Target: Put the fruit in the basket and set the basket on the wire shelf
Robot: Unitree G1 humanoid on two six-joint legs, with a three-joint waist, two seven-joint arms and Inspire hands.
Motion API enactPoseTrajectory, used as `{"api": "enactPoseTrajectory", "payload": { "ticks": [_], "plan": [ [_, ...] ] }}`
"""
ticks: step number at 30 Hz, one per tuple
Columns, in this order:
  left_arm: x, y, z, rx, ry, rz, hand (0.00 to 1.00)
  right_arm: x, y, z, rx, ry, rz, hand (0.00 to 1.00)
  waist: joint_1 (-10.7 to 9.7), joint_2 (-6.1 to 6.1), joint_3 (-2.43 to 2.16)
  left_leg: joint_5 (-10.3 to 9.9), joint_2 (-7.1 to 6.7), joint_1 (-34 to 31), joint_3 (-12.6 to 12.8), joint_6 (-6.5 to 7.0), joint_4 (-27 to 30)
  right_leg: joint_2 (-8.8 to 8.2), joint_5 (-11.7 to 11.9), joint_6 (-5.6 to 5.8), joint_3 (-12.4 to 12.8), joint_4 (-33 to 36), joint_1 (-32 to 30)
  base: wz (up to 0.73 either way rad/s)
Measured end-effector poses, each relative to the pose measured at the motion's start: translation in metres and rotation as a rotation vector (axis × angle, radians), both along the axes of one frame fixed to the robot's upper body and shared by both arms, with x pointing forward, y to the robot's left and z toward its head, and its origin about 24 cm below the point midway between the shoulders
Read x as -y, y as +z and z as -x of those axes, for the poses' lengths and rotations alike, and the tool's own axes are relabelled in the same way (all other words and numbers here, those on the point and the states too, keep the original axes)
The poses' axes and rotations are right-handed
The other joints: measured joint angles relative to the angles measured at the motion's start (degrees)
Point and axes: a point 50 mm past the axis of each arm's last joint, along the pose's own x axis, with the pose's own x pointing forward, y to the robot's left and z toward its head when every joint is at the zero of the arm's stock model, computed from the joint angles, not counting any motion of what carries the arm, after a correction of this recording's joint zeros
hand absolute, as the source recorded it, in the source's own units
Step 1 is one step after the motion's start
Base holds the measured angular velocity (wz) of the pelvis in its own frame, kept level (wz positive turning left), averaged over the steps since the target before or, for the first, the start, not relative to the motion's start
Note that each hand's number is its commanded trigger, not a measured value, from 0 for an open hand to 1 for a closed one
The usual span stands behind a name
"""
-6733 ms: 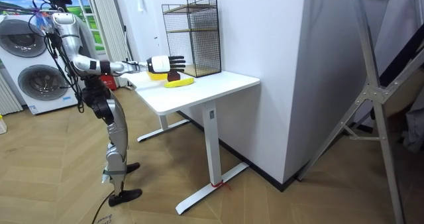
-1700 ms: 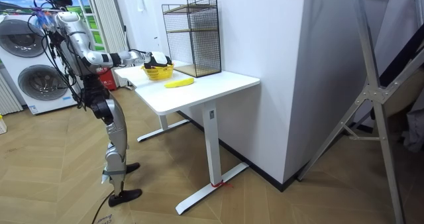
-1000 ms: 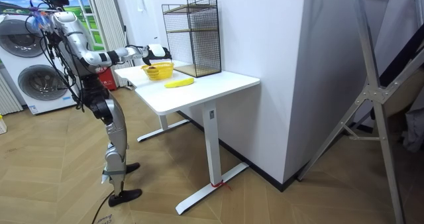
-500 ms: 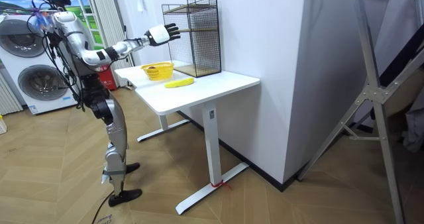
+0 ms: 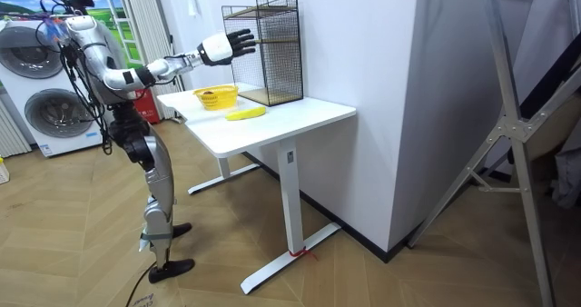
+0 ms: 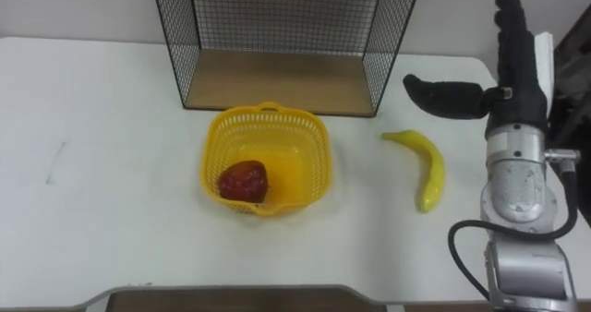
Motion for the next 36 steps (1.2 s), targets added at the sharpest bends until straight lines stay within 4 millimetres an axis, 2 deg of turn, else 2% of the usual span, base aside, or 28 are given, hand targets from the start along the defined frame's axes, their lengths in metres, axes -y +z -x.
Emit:
{"api": "enactPoseTrajectory", "payload": {
  "ticks": [3, 9, 15, 17, 23, 28, 32, 34, 36],
  "plan": [
    [0.000, 0.000, -0.001, -0.005, 0.003, -0.001, 0.00, 0.006, -0.018, 0.000, -0.084, -0.031, -0.018, 0.00, 0.19, 0.05, -0.06, 0.02, -0.06, -0.39, 0.12, 0.04, -0.02, -0.12, -0.01, 0.01, -0.01, 0.30, -0.64, 0.00],
    [-0.001, 0.000, 0.002, -0.019, 0.010, -0.006, 0.00, 0.008, -0.026, -0.001, -0.124, -0.039, -0.027, 0.00, 0.32, 0.49, -0.65, 0.18, -0.14, -0.47, 0.10, 0.15, -0.14, -0.17, -0.01, 0.01, -0.13, 0.30, -0.92, 0.00],
    [-0.002, 0.002, -0.005, -0.001, 0.009, -0.002, 0.00, 0.007, -0.050, -0.002, -0.246, -0.010, -0.053, 0.00, 1.39, -0.14, -0.27, 0.16, -0.13, 0.19, 0.05, 0.13, -0.23, -0.17, -0.03, 0.04, -0.11, 0.16, -0.32, 0.00],
    [-0.003, 0.002, -0.006, 0.001, 0.016, 0.001, 0.00, 0.005, -0.052, -0.003, -0.263, 0.013, -0.057, 0.00, 1.52, -0.32, -0.15, 0.16, -0.12, 0.10, 0.04, 0.13, -0.14, -0.15, -0.03, 0.04, -0.10, 0.15, -0.31, 0.00],
    [-0.006, 0.003, -0.003, -0.016, 0.022, -0.010, 0.00, 0.006, -0.065, -0.003, -0.331, 0.027, -0.115, 0.00, 1.89, -1.05, -0.60, 0.16, -0.14, 0.12, 0.04, 0.14, -0.06, -0.16, -0.03, 0.04, -0.01, 0.18, -0.31, 0.00],
    [-0.007, 0.003, -0.005, -0.007, 0.027, -0.010, 0.00, 0.011, -0.078, -0.007, -0.411, 0.032, -0.147, 0.00, 1.78, -0.89, -0.56, 0.15, -0.20, -0.20, -0.37, 0.15, -0.03, -0.15, -0.02, 0.04, -0.31, 0.19, -0.19, 0.04],
    [-0.006, 0.003, -0.004, -0.022, 0.027, 0.007, 0.00, 0.021, -0.105, 0.004, -0.560, 0.004, -0.168, 0.00, 3.08, -0.74, -0.55, 0.16, -0.28, -0.09, -0.56, 0.15, 0.08, -0.16, -0.02, 0.04, -0.36, 0.21, 0.35, 0.01],
    [-0.006, 0.003, -0.002, -0.035, 0.034, 0.010, 0.00, 0.021, -0.103, 0.001, -0.563, 0.016, -0.150, 0.00, 2.98, -0.55, -0.54, 0.15, -0.31, -0.04, -0.60, 0.16, 0.42, -0.17, -0.02, 0.04, -0.33, 0.21, 0.50, 0.00],
    [-0.006, 0.003, 0.000, -0.045, 0.040, 0.017, 0.00, 0.023, -0.104, 0.000, -0.580, 0.015, -0.152, 0.00, 3.04, -0.29, -0.35, 0.11, -0.30, 0.04, -0.71, 0.20, 0.77, -0.16, -0.02, 0.04, -0.44, 0.19, 0.78, 0.03]
  ]
}}
